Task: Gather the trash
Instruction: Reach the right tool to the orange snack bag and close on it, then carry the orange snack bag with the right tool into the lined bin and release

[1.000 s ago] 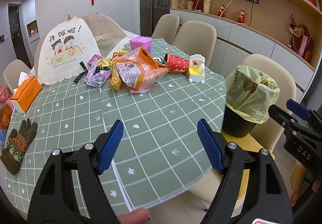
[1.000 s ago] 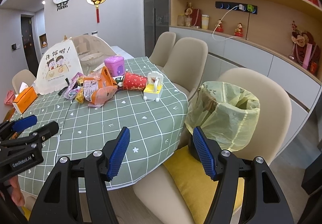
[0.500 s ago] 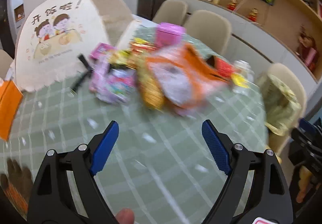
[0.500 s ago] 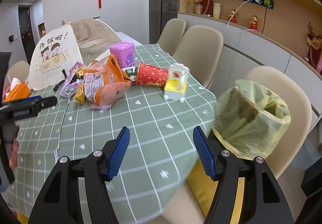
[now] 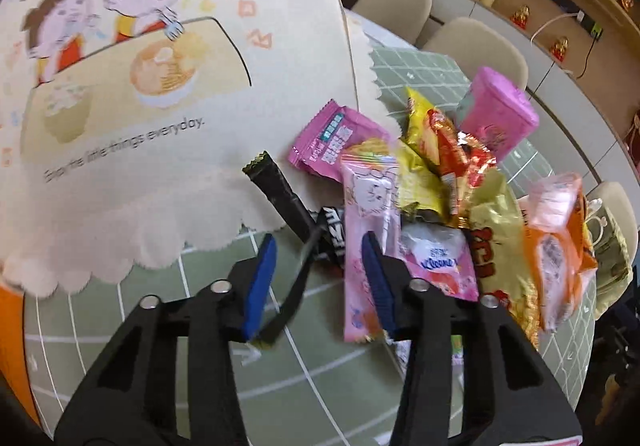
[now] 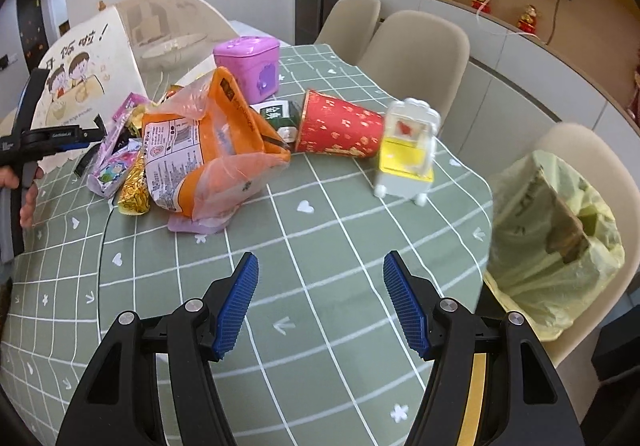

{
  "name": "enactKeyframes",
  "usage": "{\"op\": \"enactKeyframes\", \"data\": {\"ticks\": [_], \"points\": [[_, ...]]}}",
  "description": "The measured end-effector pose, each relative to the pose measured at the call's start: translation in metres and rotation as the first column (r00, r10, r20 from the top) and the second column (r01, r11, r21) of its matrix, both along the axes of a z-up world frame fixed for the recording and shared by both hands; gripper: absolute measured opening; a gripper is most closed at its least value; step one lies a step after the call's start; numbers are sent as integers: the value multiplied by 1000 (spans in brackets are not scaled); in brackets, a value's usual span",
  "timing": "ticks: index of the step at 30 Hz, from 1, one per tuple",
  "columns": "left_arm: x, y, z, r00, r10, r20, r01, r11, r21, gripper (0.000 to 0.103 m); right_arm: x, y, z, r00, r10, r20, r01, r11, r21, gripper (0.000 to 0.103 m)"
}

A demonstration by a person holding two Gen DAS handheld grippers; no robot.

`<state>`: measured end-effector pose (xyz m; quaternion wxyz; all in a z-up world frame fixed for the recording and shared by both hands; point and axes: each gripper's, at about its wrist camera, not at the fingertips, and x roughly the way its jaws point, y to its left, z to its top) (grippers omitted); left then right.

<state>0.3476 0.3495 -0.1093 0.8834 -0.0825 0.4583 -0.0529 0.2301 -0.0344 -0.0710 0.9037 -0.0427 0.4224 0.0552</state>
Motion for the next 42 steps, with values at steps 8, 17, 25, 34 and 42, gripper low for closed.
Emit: {"op": "enactKeyframes", "data": {"ticks": [8, 17, 25, 34, 42], "points": [[-27, -22, 2, 988, -128, -86, 106, 969, -225, 4, 55, 41, 30, 989, 134, 53, -136, 990, 34, 62], [-73, -39, 7, 985, -155, -77, 133, 962, -238, 2, 143, 108, 21, 928, 371, 8, -371, 928, -46, 62], [-88, -18, 13, 991, -117, -69, 94, 958, -273, 2, 126, 90, -3, 921, 367, -129, -348, 926, 147, 14], [-109, -33, 38, 992, -126, -17, 118, 963, -240, 1, 49, 44, 34, 974, 217, -63, -197, 952, 235, 6], [-126, -64, 87, 987, -133, 89, 149, 967, -206, 1, 22, -1, 75, 991, 133, 14, -133, 970, 201, 6]]}}
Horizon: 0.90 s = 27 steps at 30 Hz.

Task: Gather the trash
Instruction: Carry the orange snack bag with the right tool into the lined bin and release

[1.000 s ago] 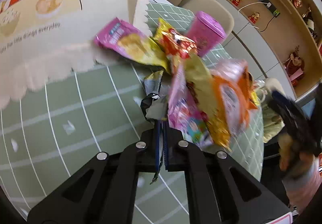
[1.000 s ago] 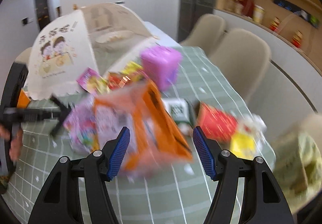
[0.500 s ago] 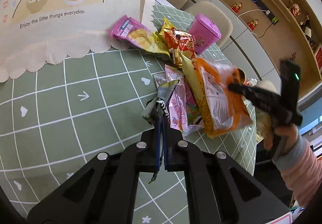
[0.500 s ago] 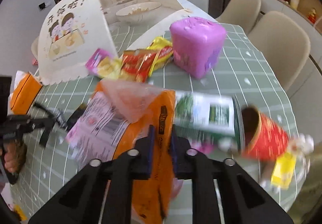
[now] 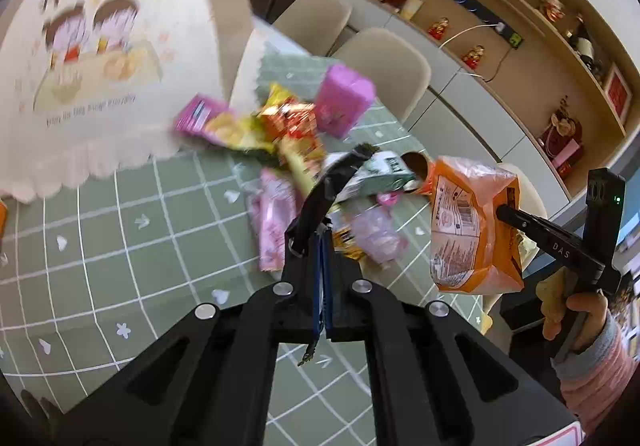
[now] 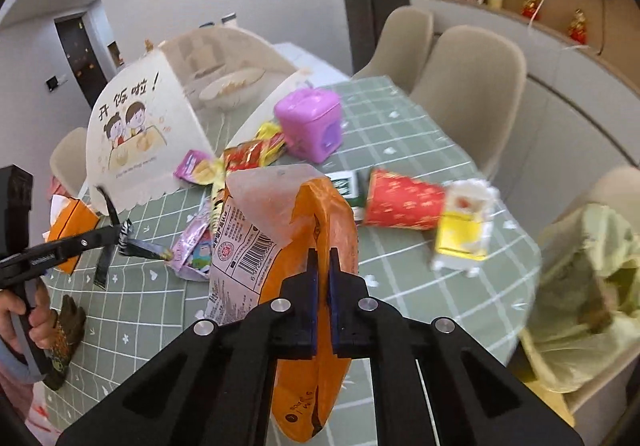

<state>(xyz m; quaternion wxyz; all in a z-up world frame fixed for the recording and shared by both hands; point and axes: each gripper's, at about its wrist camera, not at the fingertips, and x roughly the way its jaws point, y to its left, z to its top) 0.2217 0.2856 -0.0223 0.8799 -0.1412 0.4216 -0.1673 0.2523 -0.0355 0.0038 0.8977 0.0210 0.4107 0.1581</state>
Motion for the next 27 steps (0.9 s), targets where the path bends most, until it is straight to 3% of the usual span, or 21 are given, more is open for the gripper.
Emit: {"op": "enactKeyframes", "data": {"ticks": [6, 12, 18, 24, 27], "points": [[-14, -33, 33, 998, 26, 54, -25, 1000, -1, 1, -14, -37, 16, 999, 2, 44, -1, 1000, -19, 6], [-25, -104, 75, 989, 21, 145, -27, 999, 35, 1, -26, -101, 44, 992, -17, 127, 17, 1000, -3, 6], [-19, -198, 96, 985, -21, 170, 21, 1000, 2, 1, -27, -193, 77, 972, -75, 224, 76, 997, 2, 6], [8, -318, 102, 972, -152, 177, 166, 984, -69, 1, -25, -289, 95, 939, -153, 308, 177, 983, -54, 6], [31, -387, 91, 963, -224, 153, 240, 965, -101, 1, -22, -331, 95, 929, -186, 320, 218, 974, -67, 6]]}}
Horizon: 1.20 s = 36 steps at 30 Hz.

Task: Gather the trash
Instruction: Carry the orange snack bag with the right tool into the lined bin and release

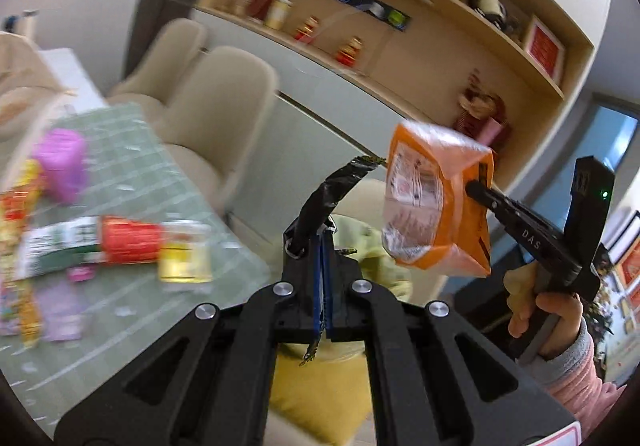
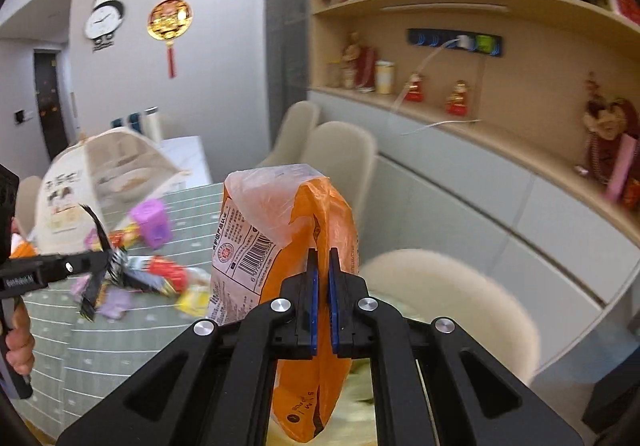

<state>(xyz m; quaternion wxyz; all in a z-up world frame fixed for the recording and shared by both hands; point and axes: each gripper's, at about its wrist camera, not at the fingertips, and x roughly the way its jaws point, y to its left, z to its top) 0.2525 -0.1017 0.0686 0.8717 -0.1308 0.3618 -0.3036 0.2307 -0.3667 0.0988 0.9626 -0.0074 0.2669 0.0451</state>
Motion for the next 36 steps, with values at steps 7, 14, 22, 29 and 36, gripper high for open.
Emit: {"op": "enactKeyframes", "data": {"ticks": [7, 14, 22, 29, 36], "points": [[44, -106, -46, 982, -103, -156, 98, 994, -39, 1, 11, -75, -10, 997, -79, -2, 79, 997, -10, 6], [66, -163, -90, 958, -123, -257, 136, 990, 34, 21, 29, -105, -29, 997, -76, -15, 76, 997, 21, 6], [59, -128, -76, 986, 83, -145, -54, 980, 190, 24, 57, -82, -77, 995, 16, -94, -11, 998, 56, 6], [41, -74, -68, 970, 240, -37, -219, 929, 297, 25, 78, -34, -155, 956, 125, -264, -128, 992, 3, 6], [18, -24, -82, 941, 329, -72, -291, 902, 320, 25, 89, -8, -204, 873, 185, -451, -181, 982, 53, 6]]}}
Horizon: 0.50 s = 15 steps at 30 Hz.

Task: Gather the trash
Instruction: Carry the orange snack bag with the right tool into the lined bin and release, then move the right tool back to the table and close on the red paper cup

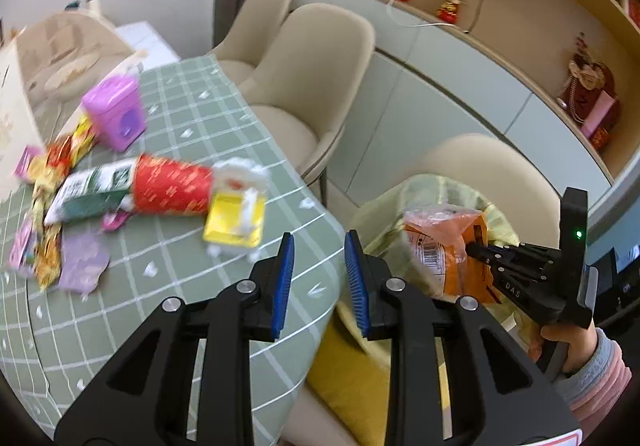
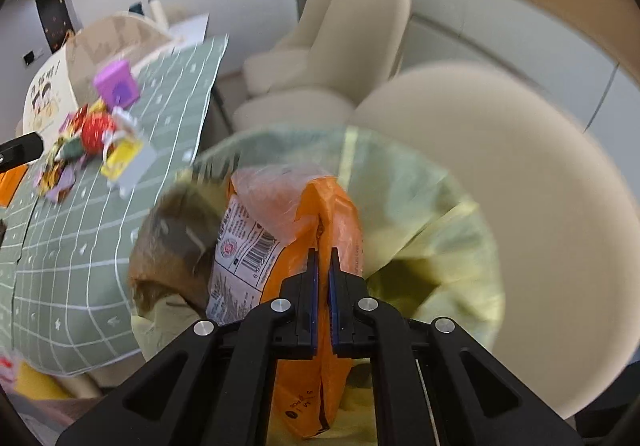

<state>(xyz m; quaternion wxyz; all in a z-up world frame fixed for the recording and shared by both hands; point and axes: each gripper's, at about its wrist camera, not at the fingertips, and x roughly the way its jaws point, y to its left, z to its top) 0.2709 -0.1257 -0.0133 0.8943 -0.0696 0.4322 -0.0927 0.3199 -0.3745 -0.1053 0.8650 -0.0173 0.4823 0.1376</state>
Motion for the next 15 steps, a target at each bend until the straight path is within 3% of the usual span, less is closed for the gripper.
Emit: {"op": "enactKeyframes", "data": {"ticks": [6, 8, 10, 15], "points": [[-9, 37, -13, 999, 32, -29, -34, 997, -66, 25, -3, -9, 6, 998, -57, -16, 58, 997, 48, 8], [-14, 49, -15, 999, 25, -22, -26, 996, -83, 25, -8, -11, 14, 996, -84, -2, 84, 996, 40, 15], [-18, 62, -18, 1000, 26, -12, -27, 996, -81, 25, -14, -9, 26, 995, -99, 28, 98, 994, 43, 33], [-20, 102, -23, 998, 57, -13, -58, 994, -95, 25, -24, 6, 61, 987, -119, 110, 114, 992, 48, 34]]}}
